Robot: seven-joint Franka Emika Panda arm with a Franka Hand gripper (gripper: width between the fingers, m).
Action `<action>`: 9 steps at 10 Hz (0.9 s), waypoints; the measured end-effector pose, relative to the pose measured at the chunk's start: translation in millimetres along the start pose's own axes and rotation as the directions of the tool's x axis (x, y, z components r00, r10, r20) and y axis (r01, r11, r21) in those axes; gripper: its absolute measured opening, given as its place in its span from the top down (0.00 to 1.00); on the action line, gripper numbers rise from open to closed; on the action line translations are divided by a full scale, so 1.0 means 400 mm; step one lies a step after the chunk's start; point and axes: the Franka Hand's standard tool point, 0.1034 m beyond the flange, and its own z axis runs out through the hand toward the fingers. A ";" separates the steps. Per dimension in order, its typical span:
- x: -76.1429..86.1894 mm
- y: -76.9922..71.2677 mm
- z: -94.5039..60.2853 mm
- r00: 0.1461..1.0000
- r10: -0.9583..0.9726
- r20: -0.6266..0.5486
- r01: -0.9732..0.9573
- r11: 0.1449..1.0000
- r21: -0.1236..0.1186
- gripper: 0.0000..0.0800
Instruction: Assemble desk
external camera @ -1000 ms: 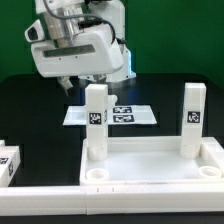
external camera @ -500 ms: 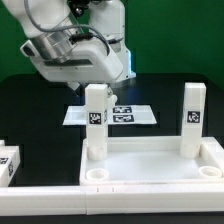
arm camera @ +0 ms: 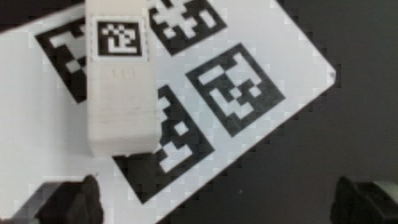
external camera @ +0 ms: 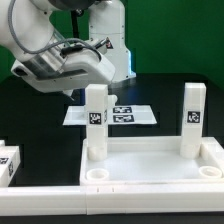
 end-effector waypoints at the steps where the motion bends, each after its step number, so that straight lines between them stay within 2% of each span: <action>1: -0.006 0.008 0.006 0.996 0.006 0.092 -0.007 1.000 0.007 0.19; 2: 0.000 0.031 0.011 0.979 0.023 0.203 -0.023 1.000 -0.002 0.19; 3: 0.019 0.038 0.015 0.964 0.034 0.265 -0.029 0.999 -0.024 0.19; 7: 0.027 0.037 0.020 0.963 0.041 0.265 -0.035 0.999 -0.029 0.19; 8: 0.021 0.040 0.042 0.958 0.054 0.282 -0.043 0.998 -0.046 0.19; 9: 0.001 0.032 0.077 0.939 0.167 0.301 -0.148 0.985 -0.087 0.19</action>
Offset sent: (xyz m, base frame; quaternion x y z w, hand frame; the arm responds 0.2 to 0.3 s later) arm -0.0003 0.0049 -0.0048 -0.0079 -0.0776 0.0710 0.9944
